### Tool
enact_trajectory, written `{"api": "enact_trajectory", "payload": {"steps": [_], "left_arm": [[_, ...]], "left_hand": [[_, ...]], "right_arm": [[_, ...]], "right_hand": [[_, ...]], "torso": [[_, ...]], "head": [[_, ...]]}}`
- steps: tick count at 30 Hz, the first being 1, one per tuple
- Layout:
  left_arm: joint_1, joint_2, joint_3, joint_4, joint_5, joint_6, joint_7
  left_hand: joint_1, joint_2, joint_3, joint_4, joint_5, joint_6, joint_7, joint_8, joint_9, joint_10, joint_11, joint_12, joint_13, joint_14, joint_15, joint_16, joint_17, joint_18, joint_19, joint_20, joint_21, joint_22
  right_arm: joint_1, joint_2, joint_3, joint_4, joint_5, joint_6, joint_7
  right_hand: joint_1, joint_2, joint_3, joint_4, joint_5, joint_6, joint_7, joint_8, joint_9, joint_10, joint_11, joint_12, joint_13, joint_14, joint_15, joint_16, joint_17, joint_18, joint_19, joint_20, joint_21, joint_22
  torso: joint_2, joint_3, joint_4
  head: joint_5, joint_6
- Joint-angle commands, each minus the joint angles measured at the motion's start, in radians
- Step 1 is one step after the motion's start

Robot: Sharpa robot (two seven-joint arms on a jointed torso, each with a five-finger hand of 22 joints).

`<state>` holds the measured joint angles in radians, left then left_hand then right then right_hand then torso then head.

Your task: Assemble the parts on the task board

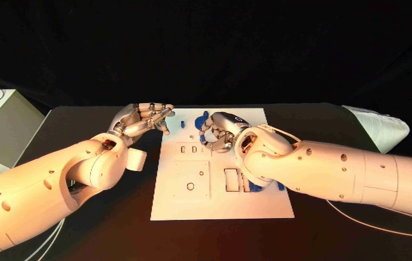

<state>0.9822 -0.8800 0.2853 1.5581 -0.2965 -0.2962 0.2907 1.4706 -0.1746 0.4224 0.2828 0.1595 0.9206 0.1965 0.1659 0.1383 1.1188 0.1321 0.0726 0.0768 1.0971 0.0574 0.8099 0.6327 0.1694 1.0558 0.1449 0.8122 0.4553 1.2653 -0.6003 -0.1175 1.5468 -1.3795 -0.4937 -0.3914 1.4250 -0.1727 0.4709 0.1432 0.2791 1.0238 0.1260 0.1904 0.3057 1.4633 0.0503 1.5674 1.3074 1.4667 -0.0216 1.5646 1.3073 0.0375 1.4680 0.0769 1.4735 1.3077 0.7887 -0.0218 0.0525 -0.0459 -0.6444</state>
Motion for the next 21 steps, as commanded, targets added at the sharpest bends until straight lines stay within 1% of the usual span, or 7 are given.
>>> {"api": "enact_trajectory", "payload": {"steps": [1,5,6,9,14,16,21], "left_arm": [[0.0,0.003,0.001,0.0,-0.002,0.014,0.002],[0.0,0.004,0.001,-0.001,-0.002,0.015,0.001],[0.0,0.003,0.001,-0.001,-0.002,0.015,0.001],[0.0,0.002,0.0,-0.001,-0.002,0.016,0.001],[0.0,0.0,0.0,0.0,-0.002,0.017,0.0],[0.0,-0.001,0.0,0.0,-0.002,0.017,0.0],[0.0,-0.002,0.0,0.0,-0.002,0.018,-0.001]], "left_hand": [[-0.003,-0.008,0.004,0.0,-0.006,-0.002,0.004,0.0,0.001,0.005,0.0,0.003,0.001,-0.007,-0.002,0.007,0.001,0.014,-0.01,0.0,0.005,0.002],[-0.006,-0.009,0.004,0.001,-0.007,-0.002,0.004,0.001,0.002,0.007,0.0,0.004,0.002,-0.007,-0.002,0.007,0.001,0.013,-0.011,0.001,0.007,0.003],[-0.006,-0.009,0.004,0.001,-0.007,-0.002,0.004,0.001,0.002,0.007,0.0,0.004,0.002,-0.007,-0.002,0.007,0.001,0.013,-0.011,0.001,0.007,0.003],[-0.006,-0.009,0.004,0.001,-0.007,-0.002,0.004,0.001,0.002,0.007,0.0,0.004,0.002,-0.007,-0.002,0.007,0.001,0.013,-0.011,0.001,0.007,0.003],[-0.006,-0.009,0.004,0.001,-0.007,-0.002,0.004,0.001,0.002,0.007,0.0,0.004,0.002,-0.007,-0.002,0.007,0.001,0.013,-0.011,0.001,0.007,0.003],[-0.006,-0.009,0.004,0.001,-0.007,-0.002,0.004,0.001,0.002,0.007,0.0,0.004,0.002,-0.007,-0.002,0.007,0.001,0.013,-0.011,0.001,0.007,0.003],[-0.006,-0.009,0.004,0.001,-0.007,-0.002,0.004,0.001,0.002,0.007,0.0,0.004,0.002,-0.007,-0.002,0.007,0.001,0.013,-0.011,0.001,0.007,0.003]], "right_arm": [[-0.013,0.015,-0.002,-0.002,-0.05,-0.021,-0.091],[-0.032,0.039,-0.003,-0.009,-0.081,-0.03,-0.119],[-0.034,0.042,-0.004,-0.011,-0.086,-0.031,-0.123],[-0.042,0.053,-0.005,-0.018,-0.111,-0.039,-0.134],[-0.047,0.058,-0.005,-0.023,-0.135,-0.046,-0.141],[-0.048,0.059,-0.005,-0.023,-0.145,-0.047,-0.143],[-0.05,0.064,-0.006,-0.025,-0.155,-0.04,-0.145]], "right_hand": [[-0.01,-0.003,0.007,0.001,0.004,0.004,0.001,0.032,0.024,0.108,-0.005,0.003,0.263,0.104,-0.007,0.006,0.264,-0.008,0.063,-0.007,-0.004,0.147],[-0.02,-0.008,0.007,0.002,0.004,0.003,0.001,0.036,0.026,0.108,-0.005,0.003,0.263,0.104,-0.007,0.006,0.264,-0.007,0.063,-0.006,-0.005,0.146],[-0.02,-0.008,0.007,0.002,0.004,0.003,0.001,0.036,0.026,0.108,-0.005,0.003,0.263,0.104,-0.007,0.006,0.264,-0.007,0.063,-0.006,-0.005,0.146],[-0.022,-0.008,0.007,0.003,0.003,0.002,0.001,0.036,0.026,0.108,-0.005,0.003,0.263,0.104,-0.007,0.006,0.264,-0.007,0.063,-0.006,-0.005,0.146],[-0.025,-0.008,0.008,0.003,0.003,0.001,0.001,0.036,0.026,0.108,-0.005,0.003,0.263,0.104,-0.007,0.006,0.264,-0.007,0.063,-0.006,-0.005,0.146],[-0.027,-0.01,0.008,0.004,0.002,0.0,0.001,0.037,0.026,0.108,-0.005,0.003,0.263,0.104,-0.007,0.006,0.264,-0.008,0.064,-0.006,-0.004,0.147],[-0.031,-0.012,0.007,0.004,0.001,0.0,0.0,0.038,0.026,0.108,-0.006,0.003,0.263,0.104,-0.007,0.006,0.264,-0.008,0.064,-0.006,-0.004,0.148]], "torso": [[0.001,0.0005,0.0012],[0.001,0.0015,0.0012],[0.001,0.0023,0.001],[0.001,0.0018,0.0014],[0.001,0.0018,0.0015],[0.001,0.0028,0.001],[0.001,0.0032,0.0006]], "head": [[-0.004,-0.002],[-0.005,-0.005],[-0.004,-0.007],[-0.003,-0.008],[-0.002,-0.012],[-0.001,-0.013],[-0.001,-0.016]]}}
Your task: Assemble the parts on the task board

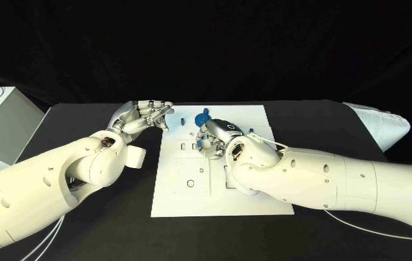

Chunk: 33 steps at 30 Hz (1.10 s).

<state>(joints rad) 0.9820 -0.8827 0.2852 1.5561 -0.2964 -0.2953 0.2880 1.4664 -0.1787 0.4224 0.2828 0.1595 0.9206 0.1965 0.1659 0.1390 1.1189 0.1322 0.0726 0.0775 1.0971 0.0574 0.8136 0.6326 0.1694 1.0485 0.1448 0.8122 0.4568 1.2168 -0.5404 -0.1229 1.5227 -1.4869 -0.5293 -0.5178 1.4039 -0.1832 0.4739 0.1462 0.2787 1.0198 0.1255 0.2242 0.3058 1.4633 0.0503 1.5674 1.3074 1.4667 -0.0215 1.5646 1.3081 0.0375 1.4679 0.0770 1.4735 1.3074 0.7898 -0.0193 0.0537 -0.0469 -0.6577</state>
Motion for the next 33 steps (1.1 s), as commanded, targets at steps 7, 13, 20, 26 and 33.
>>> {"api": "enact_trajectory", "payload": {"steps": [7,13,20,26,33], "left_arm": [[0.0,0.0,0.001,0.002,-0.002,0.018,0.001],[0.0,0.0,0.001,0.002,-0.002,0.019,0.001],[0.0,-0.002,0.001,0.003,-0.002,0.02,0.0],[0.0,-0.003,0.001,0.003,-0.002,0.021,0.0],[0.0,-0.003,0.001,0.003,-0.002,0.022,-0.001]], "left_hand": [[-0.003,-0.005,0.004,0.001,-0.007,-0.002,0.004,0.001,0.001,0.008,0.0,0.005,0.002,-0.007,-0.002,0.005,0.001,0.014,-0.006,0.001,0.009,0.003],[-0.003,-0.005,0.004,0.001,-0.007,-0.002,0.004,0.001,0.001,0.008,0.0,0.005,0.002,-0.007,-0.002,0.005,0.001,0.014,-0.006,0.001,0.009,0.003],[-0.003,-0.005,0.004,0.001,-0.007,-0.002,0.004,0.001,0.001,0.008,0.0,0.005,0.002,-0.007,-0.002,0.005,0.001,0.014,-0.006,0.001,0.009,0.003],[-0.003,-0.005,0.004,0.001,-0.007,-0.002,0.004,0.001,0.001,0.008,0.0,0.005,0.002,-0.007,-0.002,0.005,0.001,0.014,-0.006,0.001,0.009,0.003],[-0.003,-0.005,0.004,0.001,-0.007,-0.002,0.004,0.001,0.001,0.008,0.0,0.005,0.002,-0.007,-0.002,0.005,0.001,0.014,-0.006,0.001,0.009,0.003]], "right_arm": [[-0.009,0.013,-0.002,-0.008,-0.06,0.006,-0.019],[-0.013,0.018,-0.003,-0.012,-0.064,0.016,-0.02],[-0.015,0.02,-0.004,-0.024,-0.068,0.024,-0.028],[-0.016,0.023,-0.004,-0.035,-0.074,0.027,-0.03],[-0.018,0.025,-0.004,-0.038,-0.076,0.029,-0.03]], "right_hand": [[-0.019,-0.008,0.003,0.001,0.0,0.003,0.0,0.008,0.027,0.108,-0.006,0.003,0.263,0.104,-0.008,0.006,0.263,-0.008,0.064,-0.007,-0.004,0.148],[-0.026,-0.013,0.002,0.002,-0.001,0.003,0.0,0.01,0.028,0.108,-0.007,0.003,0.263,0.104,-0.008,0.006,0.263,-0.008,0.065,-0.007,-0.003,0.149],[-0.044,-0.021,-0.002,0.009,-0.002,-0.001,-0.001,0.013,0.028,0.108,-0.007,0.003,0.263,0.104,-0.009,0.006,0.263,-0.008,0.064,-0.007,-0.005,0.147],[-0.05,-0.024,-0.004,0.011,-0.002,-0.003,-0.001,0.014,0.028,0.108,-0.007,0.003,0.263,0.104,-0.009,0.006,0.263,-0.008,0.064,-0.008,-0.005,0.147],[-0.056,-0.028,-0.006,0.013,-0.002,-0.006,0.0,0.014,0.028,0.108,-0.007,0.003,0.263,0.104,-0.009,0.006,0.263,-0.008,0.064,-0.008,-0.006,0.147]], "torso": [[-0.001,0.0007,0.0004],[0.0,0.0001,-0.0011],[-0.001,-0.0003,-0.0011],[-0.001,-0.0003,-0.0003],[-0.001,0.0003,-0.0009]], "head": [[0.001,-0.007],[0.003,-0.009],[0.003,-0.011],[0.002,-0.011],[0.002,-0.012]]}}
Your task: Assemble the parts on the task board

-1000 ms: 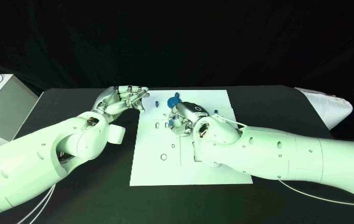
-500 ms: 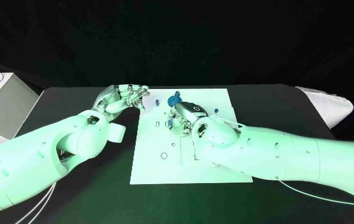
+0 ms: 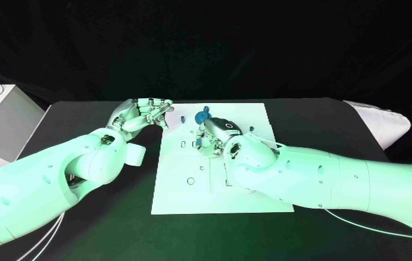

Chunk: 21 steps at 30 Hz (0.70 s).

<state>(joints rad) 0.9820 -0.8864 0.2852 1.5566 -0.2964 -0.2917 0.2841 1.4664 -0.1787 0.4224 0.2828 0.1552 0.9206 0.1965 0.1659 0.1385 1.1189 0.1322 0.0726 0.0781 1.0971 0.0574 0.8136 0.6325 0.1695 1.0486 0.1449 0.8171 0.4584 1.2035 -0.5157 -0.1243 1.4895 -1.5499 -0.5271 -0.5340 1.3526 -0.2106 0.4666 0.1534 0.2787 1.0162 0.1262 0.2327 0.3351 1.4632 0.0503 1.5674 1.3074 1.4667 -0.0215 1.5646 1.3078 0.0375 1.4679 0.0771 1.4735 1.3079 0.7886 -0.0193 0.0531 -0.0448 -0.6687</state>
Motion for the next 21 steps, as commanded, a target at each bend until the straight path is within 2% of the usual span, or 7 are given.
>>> {"api": "enact_trajectory", "payload": {"steps": [1,11,14,17,19,21], "left_arm": [[0.0,0.001,0.001,0.002,-0.002,0.018,0.003],[-0.001,0.005,0.001,-0.002,-0.003,0.02,0.003],[-0.001,0.005,0.001,-0.003,-0.003,0.02,0.003],[-0.001,0.005,0.001,-0.003,-0.003,0.02,0.003],[-0.001,0.005,0.001,-0.004,-0.003,0.02,0.003],[-0.001,0.005,0.001,-0.004,-0.003,0.02,0.003]], "left_hand": [[-0.003,-0.005,0.004,0.001,-0.003,-0.002,0.004,0.001,0.002,0.008,0.0,0.005,0.001,-0.007,-0.002,0.005,0.002,0.013,-0.006,0.001,0.004,0.001],[-0.003,-0.005,0.004,0.001,-0.003,-0.002,0.004,0.001,0.002,0.008,0.0,0.005,0.001,-0.007,-0.002,0.005,0.002,0.013,-0.006,0.001,0.004,0.001],[-0.004,-0.006,0.005,0.001,-0.003,-0.002,0.003,0.001,0.002,0.007,0.0,0.004,0.001,-0.008,-0.002,0.006,0.001,0.014,-0.009,0.001,0.007,0.003],[-0.004,-0.006,0.005,0.001,-0.003,-0.002,0.003,0.001,0.002,0.007,0.0,0.004,0.001,-0.008,-0.002,0.006,0.001,0.014,-0.009,0.001,0.007,0.003],[-0.004,-0.006,0.005,0.001,-0.003,-0.002,0.003,0.001,0.002,0.007,0.0,0.004,0.001,-0.008,-0.002,0.006,0.001,0.014,-0.009,0.001,0.007,0.003],[-0.004,-0.006,0.005,0.001,-0.003,-0.002,0.003,0.001,0.002,0.007,0.0,0.004,0.001,-0.008,-0.002,0.006,0.001,0.014,-0.009,0.001,0.007,0.003]], "right_arm": [[-0.005,0.001,-0.003,-0.005,-0.013,0.026,-0.013],[-0.006,0.001,-0.003,-0.006,-0.014,0.03,-0.008],[-0.006,0.001,-0.004,-0.007,-0.014,0.034,-0.006],[-0.007,0.0,-0.004,-0.008,-0.014,0.032,-0.003],[-0.007,0.0,-0.004,-0.008,-0.014,0.029,-0.001],[-0.007,0.0,-0.004,-0.008,-0.014,0.023,0.002]], "right_hand": [[-0.008,-0.002,0.001,0.007,-0.002,-0.004,-0.001,0.006,-0.002,0.108,-0.006,0.003,0.263,0.104,-0.009,0.006,0.263,-0.008,0.065,-0.008,-0.005,0.147],[-0.016,-0.008,-0.003,0.01,-0.004,-0.013,0.001,0.004,-0.004,0.108,-0.005,0.003,0.263,0.104,-0.008,0.006,0.263,-0.007,0.064,-0.007,-0.007,0.146],[-0.02,-0.014,-0.006,0.012,-0.006,-0.018,0.003,0.002,-0.005,0.108,-0.003,0.003,0.263,0.104,-0.007,0.006,0.263,-0.007,0.064,-0.007,-0.007,0.145],[-0.033,-0.029,-0.02,0.018,-0.008,-0.039,0.01,-0.005,-0.01,0.108,0.003,0.003,0.263,0.104,-0.002,0.006,0.263,-0.008,0.064,-0.003,-0.008,0.145],[-0.04,-0.037,-0.033,0.022,0.009,-0.053,0.015,-0.011,-0.014,0.103,0.007,-0.001,0.259,0.104,0.002,0.006,0.263,-0.008,0.064,0.0,-0.008,0.145],[-0.042,-0.041,-0.042,0.025,0.01,-0.062,0.018,-0.014,-0.017,0.099,0.01,-0.005,0.256,0.104,0.005,0.006,0.263,-0.008,0.064,0.002,-0.009,0.145]], "torso": [[0.001,0.0004,-0.0005],[0.001,-0.0007,-0.001],[0.0,0.0002,-0.0009],[0.0,0.0003,-0.0005],[0.0,0.0,-0.0006],[0.0,-0.0003,-0.0003]], "head": [[0.0,0.0],[-0.002,-0.001],[-0.001,-0.002],[-0.001,-0.002],[-0.001,-0.002],[-0.001,-0.002]]}}
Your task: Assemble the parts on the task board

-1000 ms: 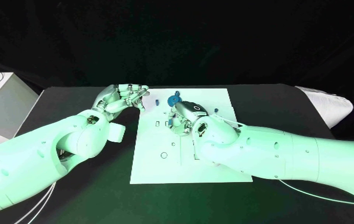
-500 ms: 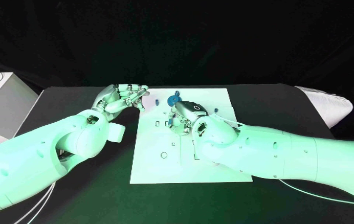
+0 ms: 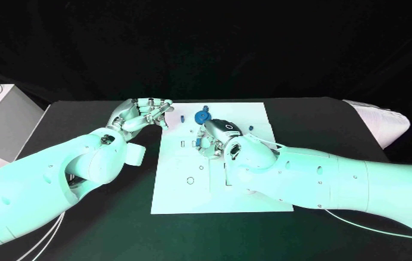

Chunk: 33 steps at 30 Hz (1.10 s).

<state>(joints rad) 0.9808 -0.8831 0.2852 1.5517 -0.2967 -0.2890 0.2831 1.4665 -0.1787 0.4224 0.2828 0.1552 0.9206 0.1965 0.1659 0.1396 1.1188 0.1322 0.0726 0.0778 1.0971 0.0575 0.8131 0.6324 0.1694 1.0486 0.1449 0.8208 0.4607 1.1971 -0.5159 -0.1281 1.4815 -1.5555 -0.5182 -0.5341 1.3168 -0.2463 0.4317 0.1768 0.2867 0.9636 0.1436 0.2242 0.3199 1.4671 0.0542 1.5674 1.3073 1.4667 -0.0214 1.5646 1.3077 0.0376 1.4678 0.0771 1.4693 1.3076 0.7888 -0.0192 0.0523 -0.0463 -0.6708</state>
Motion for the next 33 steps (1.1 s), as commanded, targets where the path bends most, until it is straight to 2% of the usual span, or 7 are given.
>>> {"api": "enact_trajectory", "payload": {"steps": [1,15,20,25,28,31,33], "left_arm": [[0.0,0.002,0.001,0.001,-0.003,0.018,0.004],[-0.001,0.002,0.001,0.0,-0.003,0.019,0.002],[-0.001,0.005,0.001,-0.003,-0.031,0.025,-0.017],[-0.002,0.012,0.001,-0.01,-0.093,0.017,-0.068],[-0.002,0.02,0.0,-0.022,-0.143,0.003,-0.122],[-0.002,0.03,0.0,-0.037,-0.195,0.001,-0.184],[-0.002,0.038,0.0,-0.048,-0.24,0.009,-0.232]], "left_hand": [[-0.004,-0.006,0.005,0.001,-0.003,-0.002,0.003,0.001,0.001,0.007,0.0,0.004,0.001,-0.008,-0.002,0.006,0.002,0.014,-0.009,0.001,0.004,0.001],[-0.004,-0.007,0.005,0.0,-0.003,-0.002,0.003,0.001,0.001,0.007,0.0,0.004,0.001,-0.008,-0.002,0.007,0.001,0.014,-0.01,0.001,0.005,0.002],[-0.008,-0.01,0.004,0.002,-0.004,-0.007,0.005,-0.001,0.001,0.001,0.002,0.001,0.001,-0.009,-0.001,0.008,0.001,0.014,-0.013,0.002,0.009,0.004],[-0.033,-0.018,-0.014,0.002,-0.006,-0.033,0.011,-0.008,-0.001,0.044,-0.001,0.05,0.026,0.007,-0.001,0.038,0.013,0.015,-0.016,0.003,0.028,0.014],[-0.038,-0.016,-0.055,-0.003,-0.008,-0.037,0.002,0.059,0.027,0.041,-0.014,0.191,0.115,0.031,-0.012,0.131,0.067,0.015,-0.003,-0.006,0.08,0.043],[-0.037,0.005,-0.098,0.006,0.0,-0.106,-0.011,0.225,0.098,-0.119,-0.027,0.588,0.385,0.128,-0.026,0.376,0.31,0.009,-0.005,-0.011,0.19,0.123],[-0.045,0.012,-0.096,0.007,-0.001,-0.132,-0.014,0.279,0.118,-0.149,-0.026,0.688,0.441,0.165,-0.022,0.437,0.384,0.004,0.017,-0.016,0.238,0.182]], "right_arm": [[0.0,0.0,0.0,0.001,-0.008,0.012,0.004],[-0.001,-0.005,-0.001,0.007,-0.009,-0.023,0.014],[-0.002,-0.016,-0.001,0.017,-0.012,-0.056,0.025],[-0.003,-0.042,0.0,0.044,-0.011,-0.101,0.051],[-0.001,-0.067,0.004,0.067,0.006,-0.145,0.097],[0.005,-0.096,0.009,0.085,0.053,-0.192,0.17],[0.012,-0.118,0.012,0.094,0.116,-0.221,0.24]], "right_hand": [[-0.008,-0.007,-0.016,0.003,-0.001,-0.016,0.003,-0.008,-0.004,0.092,0.008,-0.008,0.253,0.104,0.007,0.006,0.263,-0.008,0.064,0.004,-0.005,0.146],[-0.007,-0.01,-0.051,0.013,-0.018,-0.032,0.007,-0.014,-0.009,0.082,0.013,-0.018,0.244,0.104,0.012,0.006,0.263,-0.008,0.064,0.009,-0.004,0.147],[-0.001,-0.007,-0.109,0.035,-0.039,-0.045,0.01,-0.017,-0.015,0.072,0.016,-0.027,0.235,0.104,0.014,0.006,0.263,-0.007,0.064,0.013,-0.005,0.147],[0.016,0.0,-0.186,0.073,-0.071,-0.058,0.012,-0.02,-0.022,0.067,0.019,-0.032,0.231,0.104,0.017,0.006,0.263,-0.007,0.064,0.016,-0.006,0.148],[0.031,0.006,-0.23,0.098,-0.079,-0.07,0.016,-0.026,-0.028,0.067,0.022,-0.032,0.231,0.104,0.019,0.006,0.263,-0.008,0.065,0.018,-0.005,0.149],[0.05,0.016,-0.258,0.111,-0.072,-0.076,0.02,-0.031,-0.032,0.069,0.025,-0.03,0.232,0.104,0.022,0.006,0.263,-0.008,0.065,0.02,-0.005,0.149],[0.059,0.024,-0.263,0.112,-0.058,-0.073,0.02,-0.03,-0.032,0.069,0.025,-0.029,0.232,0.104,0.023,0.006,0.263,-0.007,0.064,0.021,-0.008,0.147]], "torso": [[0.0,-0.0004,0.0007],[0.0,0.0003,0.0008],[-0.002,0.0007,0.0014],[-0.004,0.0031,-0.0003],[-0.005,0.004,-0.0038],[-0.011,0.0061,-0.0072],[-0.015,0.0077,-0.0092]], "head": [[0.0,0.0],[0.001,0.0],[0.002,0.001],[0.006,0.006],[0.009,0.011],[0.013,0.012],[0.017,0.014]]}}
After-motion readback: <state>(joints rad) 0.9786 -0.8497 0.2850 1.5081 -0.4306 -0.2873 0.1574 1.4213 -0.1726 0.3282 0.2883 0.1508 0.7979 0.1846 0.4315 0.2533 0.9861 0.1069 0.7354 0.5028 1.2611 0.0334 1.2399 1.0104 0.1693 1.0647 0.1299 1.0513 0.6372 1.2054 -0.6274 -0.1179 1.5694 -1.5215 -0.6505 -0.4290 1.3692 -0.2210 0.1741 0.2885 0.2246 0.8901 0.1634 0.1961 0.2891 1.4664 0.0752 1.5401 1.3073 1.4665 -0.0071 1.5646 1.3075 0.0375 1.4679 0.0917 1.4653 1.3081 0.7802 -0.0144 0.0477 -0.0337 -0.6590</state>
